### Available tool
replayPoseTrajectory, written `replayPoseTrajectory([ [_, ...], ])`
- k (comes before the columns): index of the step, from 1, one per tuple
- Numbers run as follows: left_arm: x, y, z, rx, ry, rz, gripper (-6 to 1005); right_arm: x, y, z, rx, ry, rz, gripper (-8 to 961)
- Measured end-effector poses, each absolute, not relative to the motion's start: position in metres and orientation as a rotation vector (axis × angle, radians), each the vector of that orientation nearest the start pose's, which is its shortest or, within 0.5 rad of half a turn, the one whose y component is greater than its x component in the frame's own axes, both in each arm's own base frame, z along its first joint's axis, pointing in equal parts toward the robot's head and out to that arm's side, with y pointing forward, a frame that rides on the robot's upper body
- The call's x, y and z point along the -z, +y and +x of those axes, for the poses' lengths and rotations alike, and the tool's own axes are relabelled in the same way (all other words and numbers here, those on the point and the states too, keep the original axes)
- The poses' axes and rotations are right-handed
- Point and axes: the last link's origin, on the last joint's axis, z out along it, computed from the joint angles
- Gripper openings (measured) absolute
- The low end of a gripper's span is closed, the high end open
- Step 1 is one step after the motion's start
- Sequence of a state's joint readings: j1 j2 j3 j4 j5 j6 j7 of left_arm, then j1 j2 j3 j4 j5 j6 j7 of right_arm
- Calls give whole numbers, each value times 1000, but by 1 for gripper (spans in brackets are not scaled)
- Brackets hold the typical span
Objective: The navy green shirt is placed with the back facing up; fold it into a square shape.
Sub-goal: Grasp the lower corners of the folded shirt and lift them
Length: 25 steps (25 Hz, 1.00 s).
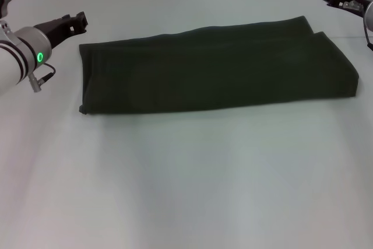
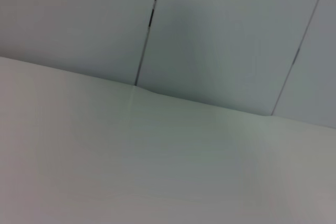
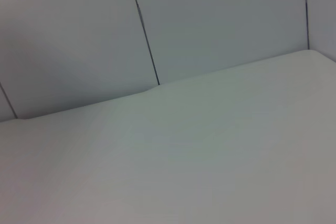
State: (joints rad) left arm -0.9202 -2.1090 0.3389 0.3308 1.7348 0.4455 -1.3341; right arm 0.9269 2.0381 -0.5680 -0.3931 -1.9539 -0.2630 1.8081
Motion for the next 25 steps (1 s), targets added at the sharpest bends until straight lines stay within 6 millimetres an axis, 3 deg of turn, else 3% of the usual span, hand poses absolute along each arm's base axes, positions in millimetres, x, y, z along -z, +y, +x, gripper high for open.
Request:
replayPoseTrajectory([
  [10, -6, 467, -263, 657, -1089, -1791, 425, -66, 497, 272, -504, 1113, -1636, 697],
  [12, -11, 457, -265, 707, -1092, -1874, 664, -72, 491, 277, -546, 1138, -1684, 704],
  [18, -13, 428, -277, 702, -1087, -2036, 861, -84, 470, 294, -585, 1187, -1809, 726],
  [25, -18, 410, -299, 588, -1247, -2046, 909, -85, 449, 313, -519, 1196, -1889, 732],
])
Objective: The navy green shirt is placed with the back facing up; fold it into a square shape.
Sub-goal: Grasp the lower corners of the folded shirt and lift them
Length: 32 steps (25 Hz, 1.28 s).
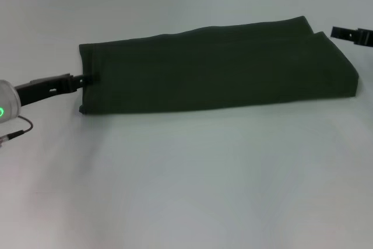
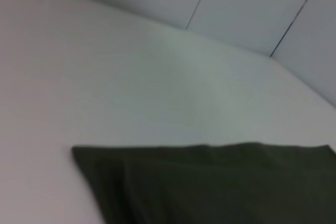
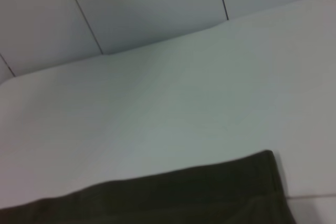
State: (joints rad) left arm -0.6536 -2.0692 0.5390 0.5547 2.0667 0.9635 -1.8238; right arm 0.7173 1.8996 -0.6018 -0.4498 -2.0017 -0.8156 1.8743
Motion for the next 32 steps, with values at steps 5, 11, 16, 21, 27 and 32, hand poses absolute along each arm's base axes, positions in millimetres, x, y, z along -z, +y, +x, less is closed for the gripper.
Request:
replayPoseTrajectory([
  [5, -20, 409, -306, 508, -1339, -2029, 909, -87, 443, 323, -495, 1200, -1882, 732],
  [11, -15, 408, -306, 488, -1399, -2025, 908, -90, 443, 323, -488, 1186, -1882, 731],
  [16, -11, 406, -307, 475, -1406, -2023, 908, -89, 443, 322, -476, 1178, -1899, 731],
  [21, -3, 407, -306, 452, -1383, -2045, 908, -85, 443, 321, -473, 1182, -1908, 732],
  [27, 9, 410, -302, 394, -1342, -2071, 908, -79, 441, 320, -463, 1181, -1927, 733],
  [32, 14, 410, -298, 371, -1324, -2099, 909, -77, 441, 319, -462, 1185, -1931, 731],
])
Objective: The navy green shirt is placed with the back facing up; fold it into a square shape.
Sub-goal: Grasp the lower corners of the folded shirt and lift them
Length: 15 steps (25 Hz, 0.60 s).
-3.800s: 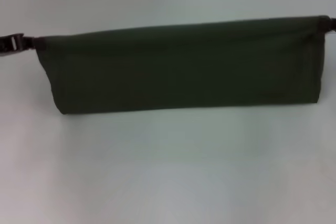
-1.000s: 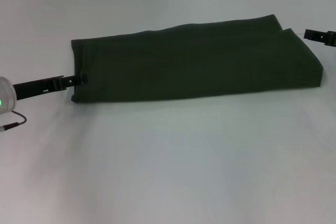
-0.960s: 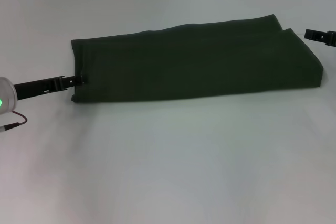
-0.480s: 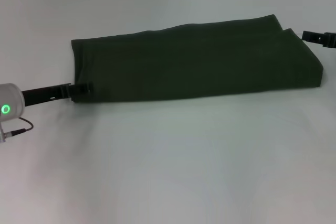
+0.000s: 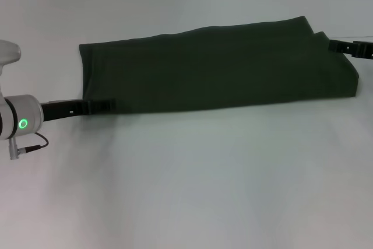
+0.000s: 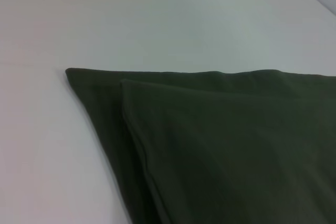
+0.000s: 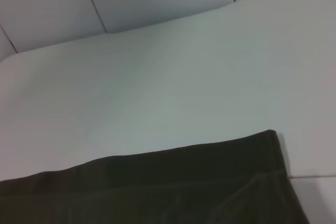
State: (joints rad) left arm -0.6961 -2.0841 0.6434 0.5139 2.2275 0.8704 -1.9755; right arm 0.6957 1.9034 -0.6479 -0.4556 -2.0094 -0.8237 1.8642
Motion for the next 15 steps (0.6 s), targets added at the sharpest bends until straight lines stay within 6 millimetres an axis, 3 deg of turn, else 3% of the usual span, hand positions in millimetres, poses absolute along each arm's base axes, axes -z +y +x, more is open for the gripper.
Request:
replayPoseTrajectory([
  [7, 14, 409, -298, 370, -1330, -2103, 904, -77, 440, 320, -462, 1191, -1930, 730],
  [12, 15, 407, -300, 367, -1333, -2102, 791, -76, 440, 320, -459, 1193, -1933, 728],
  [15, 14, 406, -301, 367, -1340, -2095, 652, -75, 440, 320, -456, 1194, -1935, 728],
])
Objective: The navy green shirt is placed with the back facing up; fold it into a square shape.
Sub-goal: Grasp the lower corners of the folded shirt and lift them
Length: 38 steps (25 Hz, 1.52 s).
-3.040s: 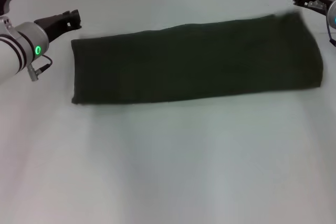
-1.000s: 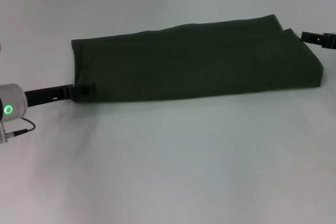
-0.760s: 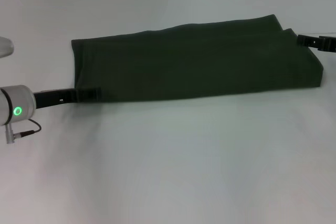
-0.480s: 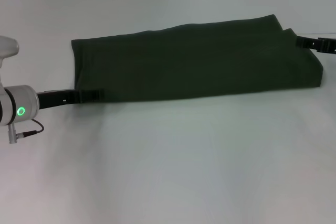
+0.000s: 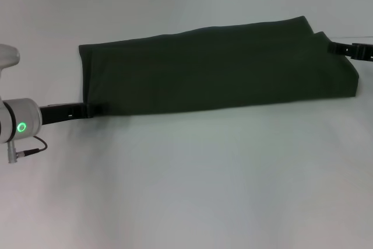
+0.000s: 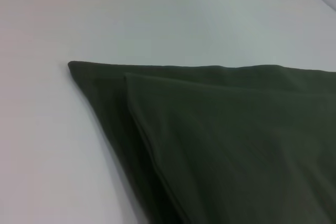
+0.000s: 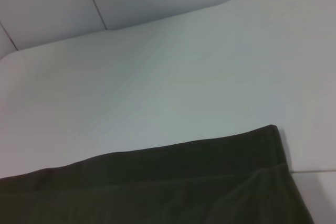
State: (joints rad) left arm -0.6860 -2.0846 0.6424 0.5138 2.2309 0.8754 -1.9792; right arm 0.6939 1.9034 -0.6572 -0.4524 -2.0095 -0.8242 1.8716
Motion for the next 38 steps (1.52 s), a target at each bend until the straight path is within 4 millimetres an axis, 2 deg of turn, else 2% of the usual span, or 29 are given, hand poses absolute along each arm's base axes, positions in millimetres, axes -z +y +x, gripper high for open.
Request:
replayPoseTrajectory([
  [2, 14, 406, -302, 369, -1344, -2090, 560, -75, 439, 321, -455, 1197, -1937, 727],
  [5, 14, 406, -302, 367, -1346, -2094, 351, -74, 436, 323, -455, 1206, -1940, 727],
  [16, 13, 404, -304, 345, -1353, -2108, 125, -75, 432, 331, -393, 1275, -1925, 724],
  [22, 13, 406, -301, 345, -1340, -2120, 28, -79, 433, 337, -306, 1322, -1899, 722],
  [25, 11, 408, -299, 345, -1334, -2122, 28, -77, 433, 339, -266, 1312, -1892, 722],
  [38, 5, 412, -299, 330, -1314, -2119, 28, -46, 437, 337, -180, 1258, -1878, 719],
])
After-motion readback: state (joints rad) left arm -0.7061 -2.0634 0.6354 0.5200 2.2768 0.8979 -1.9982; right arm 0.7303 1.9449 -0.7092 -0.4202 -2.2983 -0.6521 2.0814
